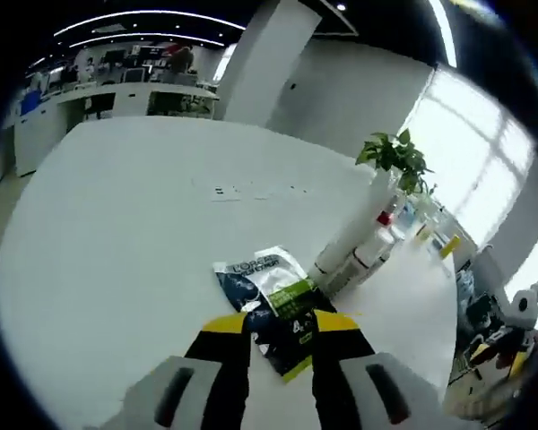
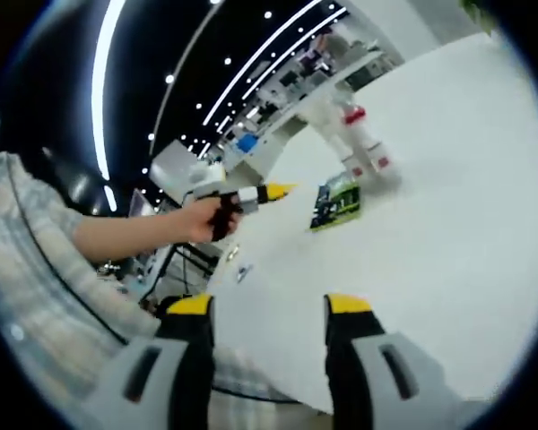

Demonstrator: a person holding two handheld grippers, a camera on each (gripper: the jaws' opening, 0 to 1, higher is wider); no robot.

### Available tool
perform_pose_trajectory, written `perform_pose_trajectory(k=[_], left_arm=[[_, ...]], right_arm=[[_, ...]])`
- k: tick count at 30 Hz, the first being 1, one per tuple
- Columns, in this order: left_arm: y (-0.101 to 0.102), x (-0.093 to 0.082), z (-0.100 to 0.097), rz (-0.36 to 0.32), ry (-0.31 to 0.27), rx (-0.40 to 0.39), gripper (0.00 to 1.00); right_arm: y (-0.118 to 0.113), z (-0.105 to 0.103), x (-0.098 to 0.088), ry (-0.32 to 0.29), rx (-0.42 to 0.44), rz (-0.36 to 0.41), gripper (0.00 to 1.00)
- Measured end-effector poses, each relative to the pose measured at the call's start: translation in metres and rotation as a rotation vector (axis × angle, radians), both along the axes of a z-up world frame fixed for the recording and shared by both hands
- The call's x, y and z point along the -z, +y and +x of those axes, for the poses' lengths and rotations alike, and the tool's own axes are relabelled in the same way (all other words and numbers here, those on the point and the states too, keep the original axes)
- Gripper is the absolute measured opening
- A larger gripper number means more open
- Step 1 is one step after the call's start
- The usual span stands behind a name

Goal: Arrange the skincare products in the storage area until every visible bottle or jar stands upright without overlapping.

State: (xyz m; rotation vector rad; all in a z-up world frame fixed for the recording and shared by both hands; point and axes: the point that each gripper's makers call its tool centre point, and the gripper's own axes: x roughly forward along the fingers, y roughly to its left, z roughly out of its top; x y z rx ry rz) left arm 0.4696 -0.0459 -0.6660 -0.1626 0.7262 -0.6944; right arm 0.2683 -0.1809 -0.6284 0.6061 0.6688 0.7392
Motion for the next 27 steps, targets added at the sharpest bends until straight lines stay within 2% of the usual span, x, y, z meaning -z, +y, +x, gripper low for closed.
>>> perform_pose_trajectory(k=[2, 5, 7, 8, 12, 13, 15, 16, 18, 20, 22, 23, 25, 27], left_arm=[[0.018, -0.003, -0.005, 0.044, -0.027, -0.032, 0.18], [0.04, -0.007, -0.014, 0.049, -0.069, -0.054, 0.09], [0.06, -0.003, -0.021, 0.07, -0.062, -0.081, 0.07], [0.073, 0.002, -0.026, 0.092, -0.041, -0.094, 0.06], [0.103, 0.001, -0.044, 0.03, -0.011, -0.179, 0.04], [0.111, 0.003, -0.048, 0.032, 0.0, -0.196, 0.04], [0.134, 0.009, -0.056, 0.076, 0.02, -0.244, 0.04], [0.138, 0.01, -0.058, 0.088, 0.018, -0.251, 0.04], [0.159, 0.017, -0.068, 0.141, 0.037, -0.282, 0.04], [0.176, 0.022, -0.078, 0.166, 0.065, -0.305, 0.04], [0.192, 0.029, -0.088, 0.22, 0.087, -0.313, 0.04], [0.202, 0.037, -0.095, 0.268, 0.113, -0.313, 0.04], [0.21, 0.05, -0.108, 0.322, 0.173, -0.295, 0.04], [0.215, 0.057, -0.113, 0.375, 0.167, -0.273, 0.05]], right_arm=[[0.007, 0.004, 0.0, 0.0, -0.022, -0.001, 0.47], [0.02, 0.009, -0.002, -0.002, -0.057, 0.014, 0.46], [0.03, 0.012, -0.004, -0.006, -0.086, 0.023, 0.45], [0.034, 0.012, -0.005, -0.011, -0.099, 0.021, 0.45], [0.048, 0.016, -0.004, -0.013, -0.141, 0.022, 0.44], [0.05, 0.016, -0.003, -0.013, -0.146, 0.024, 0.44], [0.054, 0.017, -0.003, -0.011, -0.157, 0.028, 0.44], [0.054, 0.017, -0.003, -0.011, -0.159, 0.029, 0.44], [0.058, 0.017, -0.002, -0.01, -0.174, 0.027, 0.44], [0.061, 0.017, -0.001, -0.007, -0.186, 0.025, 0.44], [0.062, 0.016, -0.001, -0.007, -0.192, 0.024, 0.43], [0.063, 0.016, 0.0, -0.005, -0.195, 0.023, 0.43], [0.064, 0.014, 0.0, -0.003, -0.2, 0.022, 0.43], [0.064, 0.011, 0.0, -0.003, -0.203, 0.017, 0.43]])
